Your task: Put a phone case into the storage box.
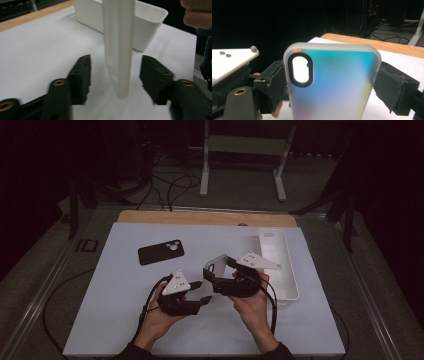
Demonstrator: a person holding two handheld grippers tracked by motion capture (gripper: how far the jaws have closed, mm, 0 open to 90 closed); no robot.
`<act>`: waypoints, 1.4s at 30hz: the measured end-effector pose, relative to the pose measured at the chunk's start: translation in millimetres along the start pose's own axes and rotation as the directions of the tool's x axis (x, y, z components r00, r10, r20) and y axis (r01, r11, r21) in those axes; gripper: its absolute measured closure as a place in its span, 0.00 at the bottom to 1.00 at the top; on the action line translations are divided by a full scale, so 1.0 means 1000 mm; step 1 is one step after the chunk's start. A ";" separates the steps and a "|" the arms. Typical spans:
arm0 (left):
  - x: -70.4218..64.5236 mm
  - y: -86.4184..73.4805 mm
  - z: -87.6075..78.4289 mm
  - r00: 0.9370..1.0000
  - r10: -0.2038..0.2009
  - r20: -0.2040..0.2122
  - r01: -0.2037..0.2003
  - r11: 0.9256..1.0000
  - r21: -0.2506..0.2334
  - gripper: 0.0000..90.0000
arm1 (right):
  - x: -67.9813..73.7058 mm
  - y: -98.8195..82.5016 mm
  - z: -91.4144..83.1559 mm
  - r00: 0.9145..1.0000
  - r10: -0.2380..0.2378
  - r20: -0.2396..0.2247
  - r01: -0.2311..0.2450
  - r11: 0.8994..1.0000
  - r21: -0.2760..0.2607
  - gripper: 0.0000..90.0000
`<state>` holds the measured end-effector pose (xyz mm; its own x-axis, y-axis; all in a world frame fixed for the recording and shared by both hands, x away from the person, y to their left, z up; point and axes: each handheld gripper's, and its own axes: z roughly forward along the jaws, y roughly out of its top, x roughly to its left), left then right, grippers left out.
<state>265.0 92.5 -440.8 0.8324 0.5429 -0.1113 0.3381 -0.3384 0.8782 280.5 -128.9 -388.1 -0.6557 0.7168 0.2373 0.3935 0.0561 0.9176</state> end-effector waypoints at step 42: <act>0.041 -0.069 -0.091 0.916 -0.113 -0.386 0.069 0.990 -0.125 0.00 | -0.015 0.010 -0.011 0.999 -0.018 0.051 0.019 1.000 -0.008 0.19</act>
<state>235.8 207.6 -463.8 0.5544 0.8320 -0.0212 0.3370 -0.2011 0.9198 287.1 -146.6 -379.3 -0.6293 0.7499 0.2041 0.3757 0.0637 0.9245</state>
